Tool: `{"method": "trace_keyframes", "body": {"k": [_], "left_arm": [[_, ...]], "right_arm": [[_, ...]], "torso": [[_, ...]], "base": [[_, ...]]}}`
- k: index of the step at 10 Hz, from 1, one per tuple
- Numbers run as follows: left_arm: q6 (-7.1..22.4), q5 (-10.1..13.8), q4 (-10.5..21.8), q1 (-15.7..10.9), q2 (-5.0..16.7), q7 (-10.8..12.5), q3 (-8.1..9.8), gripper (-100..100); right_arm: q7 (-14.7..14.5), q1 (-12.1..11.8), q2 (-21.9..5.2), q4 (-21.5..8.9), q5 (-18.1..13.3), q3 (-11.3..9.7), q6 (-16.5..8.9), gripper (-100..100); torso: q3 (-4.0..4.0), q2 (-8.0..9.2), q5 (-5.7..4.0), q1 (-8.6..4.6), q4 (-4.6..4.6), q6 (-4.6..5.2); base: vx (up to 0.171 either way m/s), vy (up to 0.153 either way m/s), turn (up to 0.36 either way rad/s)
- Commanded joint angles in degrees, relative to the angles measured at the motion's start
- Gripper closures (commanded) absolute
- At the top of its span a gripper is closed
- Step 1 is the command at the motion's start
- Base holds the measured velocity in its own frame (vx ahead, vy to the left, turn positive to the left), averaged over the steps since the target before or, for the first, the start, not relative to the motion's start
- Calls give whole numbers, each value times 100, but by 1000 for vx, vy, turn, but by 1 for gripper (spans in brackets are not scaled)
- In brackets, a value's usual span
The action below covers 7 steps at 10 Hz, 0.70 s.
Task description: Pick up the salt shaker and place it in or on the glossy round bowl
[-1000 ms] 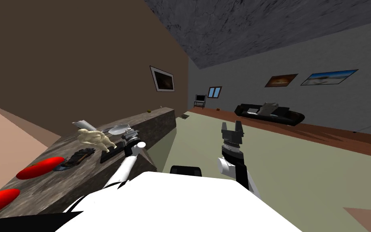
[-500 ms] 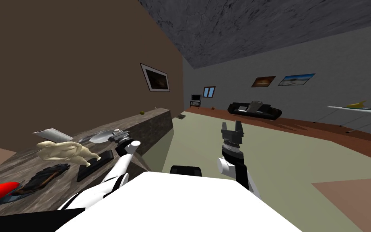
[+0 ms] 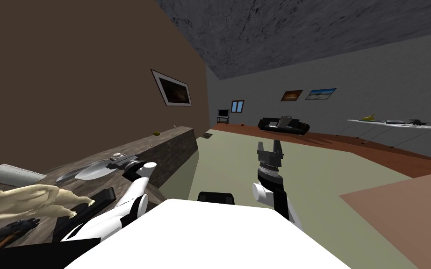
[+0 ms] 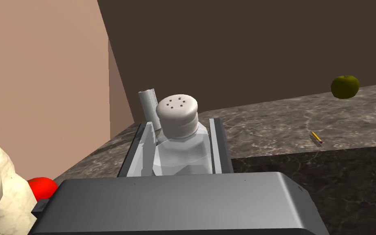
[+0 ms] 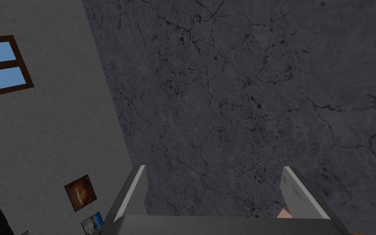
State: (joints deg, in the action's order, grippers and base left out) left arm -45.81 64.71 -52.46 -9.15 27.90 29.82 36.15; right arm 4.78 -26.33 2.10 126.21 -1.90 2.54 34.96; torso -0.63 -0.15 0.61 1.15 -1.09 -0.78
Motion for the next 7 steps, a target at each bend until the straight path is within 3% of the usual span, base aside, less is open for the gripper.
{"method": "trace_keyframes", "body": {"k": [1, 2, 3, 5, 6, 7], "left_arm": [[-94, 26, 145, -77, 53, -35, 209, 100], [-194, 105, 380, -209, 183, -117, 406, 100], [-194, 105, 380, -209, 183, -117, 508, 100], [-194, 105, 380, -209, 183, -117, 508, 100], [-284, 182, 612, -338, 315, -196, 774, 100], [-284, 182, 612, -338, 315, -196, 804, 100]], "right_arm": [[0, 0, 0, 0, 0, 0, 0, 0], [0, -1, 0, 0, 0, 0, 0, 0], [0, 0, 0, 0, 0, 0, 0, 0], [0, -1, 0, 0, 0, 0, 0, 0], [0, 0, 1, 0, 0, 0, 0, 0], [0, 0, 0, 0, 0, 0, 0, 0]], "torso": [[0, 0, 0, 0, 0, 0], [0, 2, 6, -5, -2, -5], [-2, -3, 3, -5, -1, 0], [4, 9, 3, -17, -1, -8], [7, 16, 0, -31, 0, -6], [7, 13, -4, -23, 2, -1]], "base": [[35, 66, -110], [49, 60, -151], [39, 66, -102], [6, 23, 7], [13, 40, -139], [20, 68, -104]]}}
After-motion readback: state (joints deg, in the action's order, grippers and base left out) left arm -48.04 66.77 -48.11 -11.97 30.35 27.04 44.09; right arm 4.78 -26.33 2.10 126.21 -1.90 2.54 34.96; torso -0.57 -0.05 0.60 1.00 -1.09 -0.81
